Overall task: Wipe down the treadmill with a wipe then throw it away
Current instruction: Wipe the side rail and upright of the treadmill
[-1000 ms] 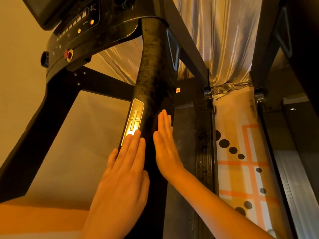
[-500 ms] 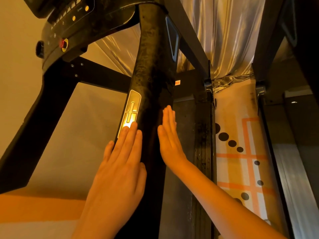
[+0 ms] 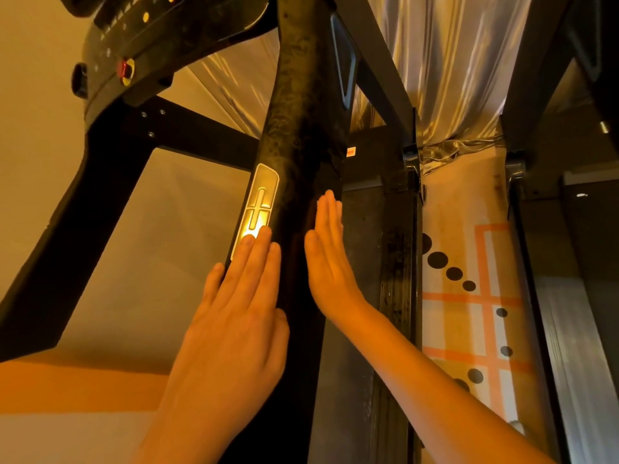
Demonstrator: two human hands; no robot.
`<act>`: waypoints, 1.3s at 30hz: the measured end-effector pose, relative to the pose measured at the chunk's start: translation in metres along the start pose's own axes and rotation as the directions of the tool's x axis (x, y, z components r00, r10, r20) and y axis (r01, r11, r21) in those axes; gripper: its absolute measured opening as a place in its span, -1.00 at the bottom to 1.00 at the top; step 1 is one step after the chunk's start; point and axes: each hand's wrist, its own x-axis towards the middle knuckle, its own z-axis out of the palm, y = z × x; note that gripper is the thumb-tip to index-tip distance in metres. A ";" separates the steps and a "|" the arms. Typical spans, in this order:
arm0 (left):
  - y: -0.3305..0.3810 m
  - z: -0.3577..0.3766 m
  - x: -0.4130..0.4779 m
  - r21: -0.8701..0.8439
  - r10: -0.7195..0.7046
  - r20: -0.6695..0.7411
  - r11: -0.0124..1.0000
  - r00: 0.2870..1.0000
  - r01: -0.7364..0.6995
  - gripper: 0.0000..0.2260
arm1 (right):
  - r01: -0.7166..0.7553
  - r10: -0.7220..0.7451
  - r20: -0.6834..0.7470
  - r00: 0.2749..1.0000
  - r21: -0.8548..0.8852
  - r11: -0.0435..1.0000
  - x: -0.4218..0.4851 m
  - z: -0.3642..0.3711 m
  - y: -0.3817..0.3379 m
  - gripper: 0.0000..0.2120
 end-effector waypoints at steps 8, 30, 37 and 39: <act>0.002 -0.001 0.001 0.064 0.005 -0.007 0.998 1.000 -0.005 -0.41 | -0.005 0.004 -0.017 1.000 -0.027 1.000 0.005 -0.007 0.026 -0.49; 0.001 0.000 0.007 0.105 0.020 0.017 0.994 1.000 -0.022 -0.37 | -0.010 0.009 -0.023 1.000 -0.048 0.999 0.025 -0.014 0.025 -0.49; 0.003 -0.002 0.016 0.090 0.014 0.012 0.996 1.000 -0.015 -0.38 | 0.140 -0.139 0.026 0.990 -0.041 0.989 0.046 -0.013 -0.014 -0.49; 0.004 -0.003 0.017 0.078 0.013 0.012 0.997 1.000 -0.014 -0.38 | 0.091 -0.089 0.031 0.996 -0.041 0.995 0.038 -0.017 0.010 -0.50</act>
